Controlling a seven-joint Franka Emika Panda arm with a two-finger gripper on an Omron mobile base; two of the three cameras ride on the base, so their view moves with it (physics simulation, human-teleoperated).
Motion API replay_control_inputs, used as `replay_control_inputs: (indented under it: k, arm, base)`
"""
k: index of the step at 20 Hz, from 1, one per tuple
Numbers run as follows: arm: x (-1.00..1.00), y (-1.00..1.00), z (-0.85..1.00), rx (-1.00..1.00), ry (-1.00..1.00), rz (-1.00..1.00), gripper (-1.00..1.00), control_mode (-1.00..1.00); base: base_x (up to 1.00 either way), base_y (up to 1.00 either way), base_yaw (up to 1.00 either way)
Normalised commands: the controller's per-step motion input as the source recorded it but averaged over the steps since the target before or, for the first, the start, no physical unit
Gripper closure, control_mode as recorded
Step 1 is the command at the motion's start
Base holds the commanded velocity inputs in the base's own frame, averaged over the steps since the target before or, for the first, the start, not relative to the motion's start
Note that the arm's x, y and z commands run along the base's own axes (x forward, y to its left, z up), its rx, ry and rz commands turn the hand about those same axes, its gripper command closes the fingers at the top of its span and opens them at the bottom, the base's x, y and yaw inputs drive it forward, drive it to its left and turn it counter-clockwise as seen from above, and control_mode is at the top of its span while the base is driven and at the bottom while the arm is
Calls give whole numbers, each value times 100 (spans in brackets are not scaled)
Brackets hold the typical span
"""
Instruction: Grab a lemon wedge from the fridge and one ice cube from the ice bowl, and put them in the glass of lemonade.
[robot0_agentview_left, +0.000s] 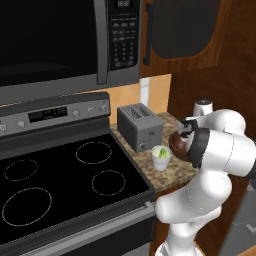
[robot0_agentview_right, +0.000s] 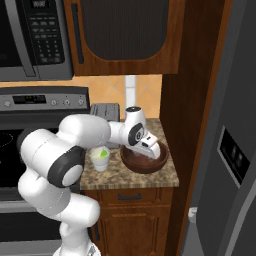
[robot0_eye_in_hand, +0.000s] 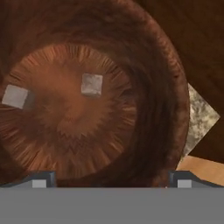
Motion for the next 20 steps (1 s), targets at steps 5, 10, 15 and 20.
replay_control_inputs:
  k: [5,10,15,20]
  arm:
    - [36,0,0,0,0,-17,-100,-100]
    - [23,0,-15,0,0,-13,-100,-100]
    - [4,0,-25,0,0,-9,-100,-100]
    - [7,-4,-26,0,0,-6,-100,-100]
  base:
    - [0,0,0]
    - [0,0,0]
    - [0,0,0]
    - [0,0,0]
